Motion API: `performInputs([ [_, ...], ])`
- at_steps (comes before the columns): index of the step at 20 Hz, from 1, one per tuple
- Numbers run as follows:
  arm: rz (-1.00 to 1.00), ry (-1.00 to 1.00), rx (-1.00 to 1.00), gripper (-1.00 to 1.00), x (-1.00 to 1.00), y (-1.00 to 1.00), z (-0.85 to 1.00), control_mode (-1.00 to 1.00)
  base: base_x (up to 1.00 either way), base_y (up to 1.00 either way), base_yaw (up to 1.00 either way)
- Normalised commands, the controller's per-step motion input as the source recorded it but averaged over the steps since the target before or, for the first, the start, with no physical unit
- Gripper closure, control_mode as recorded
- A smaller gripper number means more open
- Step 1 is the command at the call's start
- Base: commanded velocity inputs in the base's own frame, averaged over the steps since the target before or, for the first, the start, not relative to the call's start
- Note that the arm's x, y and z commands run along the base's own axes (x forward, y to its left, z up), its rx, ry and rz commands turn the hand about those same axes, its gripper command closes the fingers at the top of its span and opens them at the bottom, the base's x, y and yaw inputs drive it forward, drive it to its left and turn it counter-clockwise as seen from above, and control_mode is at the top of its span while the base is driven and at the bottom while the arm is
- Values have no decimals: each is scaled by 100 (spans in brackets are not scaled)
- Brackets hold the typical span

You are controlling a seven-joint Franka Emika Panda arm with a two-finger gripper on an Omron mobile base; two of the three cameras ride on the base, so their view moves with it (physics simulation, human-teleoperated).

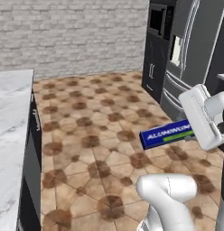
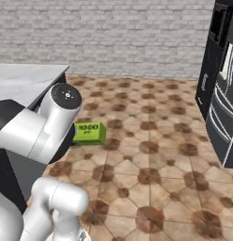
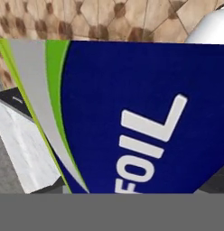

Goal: Retrieve the tupperware and aluminum foil from the cabinet and place them on the dining counter near the plate with tomato and fish to prepare for storing leftovers.

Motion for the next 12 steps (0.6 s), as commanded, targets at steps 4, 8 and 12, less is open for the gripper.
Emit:
performInputs([
  [4, 0, 0, 0, 100, 0, 0, 0, 100, 100, 0, -5],
  [8, 0, 0, 0, 100, 0, 0, 0, 100, 100, 0, 0],
  [12, 0, 0, 0, 100, 0, 0, 0, 100, 100, 0, 0],
])
